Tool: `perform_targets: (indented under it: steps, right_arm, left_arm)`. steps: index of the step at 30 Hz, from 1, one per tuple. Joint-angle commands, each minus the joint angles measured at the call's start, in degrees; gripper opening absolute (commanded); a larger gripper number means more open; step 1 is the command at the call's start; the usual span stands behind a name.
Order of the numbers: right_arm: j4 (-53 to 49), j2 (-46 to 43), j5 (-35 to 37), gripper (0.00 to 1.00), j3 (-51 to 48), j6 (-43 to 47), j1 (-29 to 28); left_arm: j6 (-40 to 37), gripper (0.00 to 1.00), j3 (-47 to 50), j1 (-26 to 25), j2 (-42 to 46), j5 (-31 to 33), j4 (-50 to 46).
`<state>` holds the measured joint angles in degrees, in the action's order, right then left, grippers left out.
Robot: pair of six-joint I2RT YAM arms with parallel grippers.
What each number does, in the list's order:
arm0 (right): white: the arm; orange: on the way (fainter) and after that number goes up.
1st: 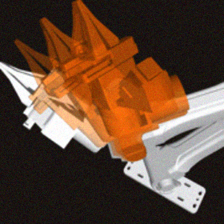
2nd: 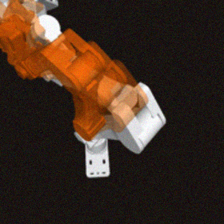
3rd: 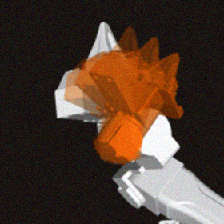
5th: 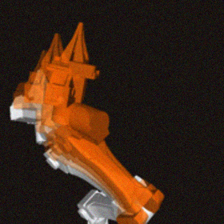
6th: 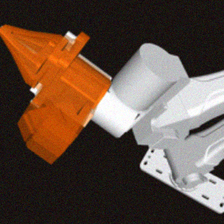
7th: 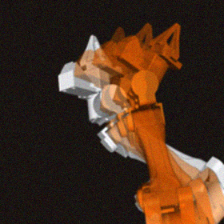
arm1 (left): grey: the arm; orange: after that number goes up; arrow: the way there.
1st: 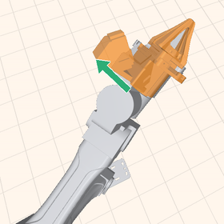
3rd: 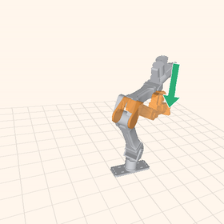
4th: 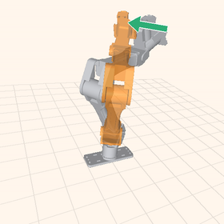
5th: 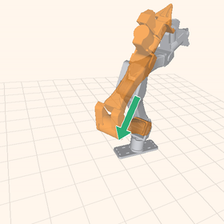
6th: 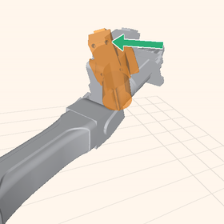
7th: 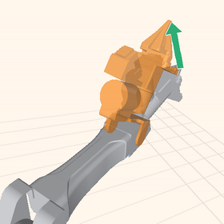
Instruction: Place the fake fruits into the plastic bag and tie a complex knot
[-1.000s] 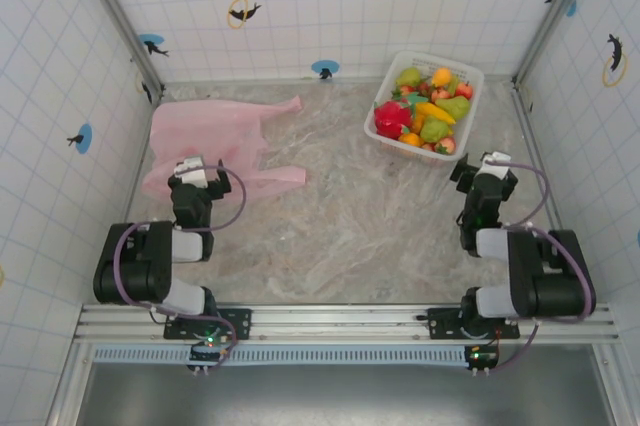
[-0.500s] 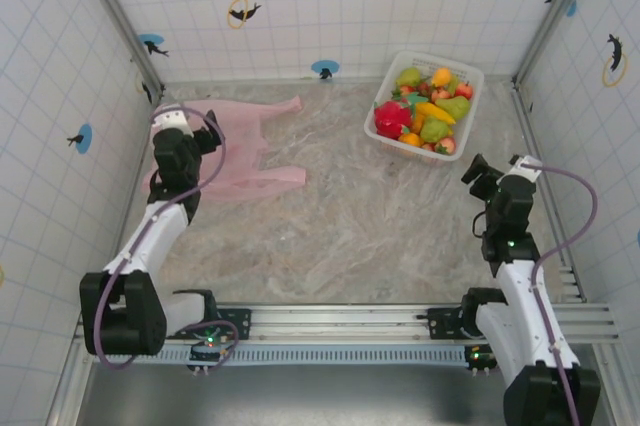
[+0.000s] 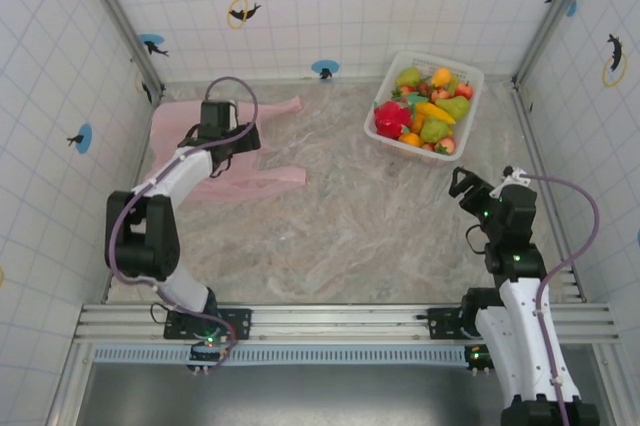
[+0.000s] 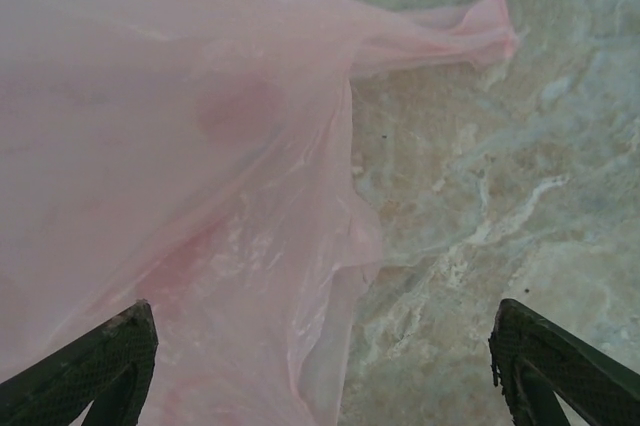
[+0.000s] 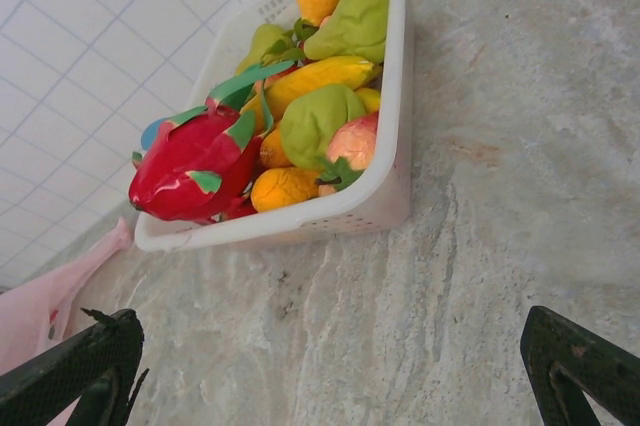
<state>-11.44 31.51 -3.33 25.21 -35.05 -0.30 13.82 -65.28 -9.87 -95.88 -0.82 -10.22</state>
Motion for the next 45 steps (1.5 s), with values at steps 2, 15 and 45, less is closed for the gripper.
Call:
perform_targets:
  steps: [2, 15, 45]
  right_arm:
    - [-1.5, -1.5, -0.1, 1.0, 0.6, -2.0, -1.6]
    - [-2.9, -2.3, 2.6, 1.0, 1.2, -3.1, -3.1]
    - [-1.9, 0.0, 2.8, 1.0, 2.1, -2.8, -3.4]
  left_arm:
    - [-1.4, 0.87, -6.6, -0.4, -7.2, 3.8, -5.9]
    - [-2.3, 0.75, -16.8, -0.4, -20.1, 1.4, -7.6]
    - [-3.7, 0.07, -17.3, -0.4, -23.0, 4.0, -7.2]
